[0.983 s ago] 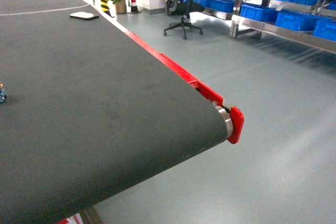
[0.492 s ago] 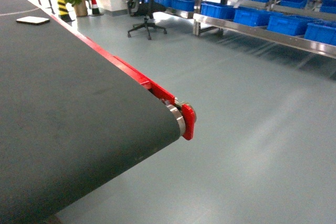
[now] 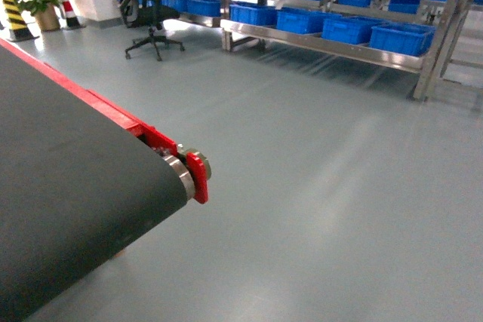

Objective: Pick blue part to blue bin on bottom shelf

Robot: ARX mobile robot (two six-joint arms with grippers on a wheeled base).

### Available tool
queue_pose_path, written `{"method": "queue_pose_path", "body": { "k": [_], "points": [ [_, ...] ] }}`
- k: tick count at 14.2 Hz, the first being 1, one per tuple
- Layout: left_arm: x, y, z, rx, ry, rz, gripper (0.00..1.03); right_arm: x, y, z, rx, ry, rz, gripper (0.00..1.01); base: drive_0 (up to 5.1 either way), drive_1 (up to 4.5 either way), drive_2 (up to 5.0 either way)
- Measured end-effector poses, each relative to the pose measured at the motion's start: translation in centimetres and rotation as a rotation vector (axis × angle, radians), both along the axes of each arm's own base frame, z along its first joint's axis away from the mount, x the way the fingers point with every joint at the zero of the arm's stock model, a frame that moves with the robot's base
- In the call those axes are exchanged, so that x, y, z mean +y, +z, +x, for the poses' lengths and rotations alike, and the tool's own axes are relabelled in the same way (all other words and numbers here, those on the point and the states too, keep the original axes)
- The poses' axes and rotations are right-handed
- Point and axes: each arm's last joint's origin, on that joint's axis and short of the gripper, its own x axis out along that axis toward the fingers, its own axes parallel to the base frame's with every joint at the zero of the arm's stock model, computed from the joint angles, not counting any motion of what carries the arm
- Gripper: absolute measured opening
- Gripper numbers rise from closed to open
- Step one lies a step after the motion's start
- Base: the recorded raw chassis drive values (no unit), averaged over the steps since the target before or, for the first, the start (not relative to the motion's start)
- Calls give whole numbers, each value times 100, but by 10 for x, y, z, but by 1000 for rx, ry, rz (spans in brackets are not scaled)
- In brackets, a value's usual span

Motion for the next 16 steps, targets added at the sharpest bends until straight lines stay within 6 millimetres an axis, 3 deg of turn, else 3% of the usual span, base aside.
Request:
{"method": "queue_pose_path", "body": {
  "k": [16],
  "points": [
    [0, 0, 0, 0, 0, 0, 44, 0, 0, 0, 0, 0, 0, 98, -160, -160, -160]
  ]
}}
